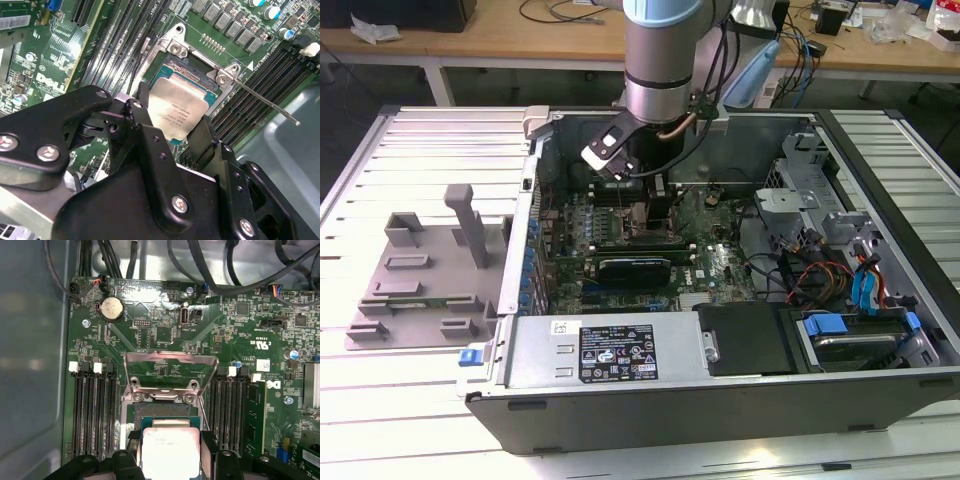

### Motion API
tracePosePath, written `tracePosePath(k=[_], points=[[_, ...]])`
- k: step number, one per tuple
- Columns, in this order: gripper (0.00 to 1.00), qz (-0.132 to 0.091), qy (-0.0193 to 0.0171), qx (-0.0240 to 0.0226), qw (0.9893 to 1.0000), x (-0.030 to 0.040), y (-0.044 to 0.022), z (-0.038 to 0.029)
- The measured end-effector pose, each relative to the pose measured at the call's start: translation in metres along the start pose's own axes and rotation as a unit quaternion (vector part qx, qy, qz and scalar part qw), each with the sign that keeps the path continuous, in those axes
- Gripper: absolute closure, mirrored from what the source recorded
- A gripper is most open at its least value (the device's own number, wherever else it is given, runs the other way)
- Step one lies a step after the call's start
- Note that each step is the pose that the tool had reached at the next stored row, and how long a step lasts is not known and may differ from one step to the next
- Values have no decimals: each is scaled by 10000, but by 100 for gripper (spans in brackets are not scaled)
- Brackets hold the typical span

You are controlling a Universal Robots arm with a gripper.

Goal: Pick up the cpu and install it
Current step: 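Place the cpu into insertion slot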

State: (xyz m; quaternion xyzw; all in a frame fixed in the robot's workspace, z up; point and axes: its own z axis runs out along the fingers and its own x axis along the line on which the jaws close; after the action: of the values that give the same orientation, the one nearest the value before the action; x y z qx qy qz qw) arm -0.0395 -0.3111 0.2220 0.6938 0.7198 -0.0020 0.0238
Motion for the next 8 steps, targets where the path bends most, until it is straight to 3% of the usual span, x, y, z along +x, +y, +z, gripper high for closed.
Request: tracePosePath(k=[5, 8], points=[[45, 6, 1, 21, 10000, 6, 5, 56], [45, 7, 1, 60, 10000, 49, 4, 108]])
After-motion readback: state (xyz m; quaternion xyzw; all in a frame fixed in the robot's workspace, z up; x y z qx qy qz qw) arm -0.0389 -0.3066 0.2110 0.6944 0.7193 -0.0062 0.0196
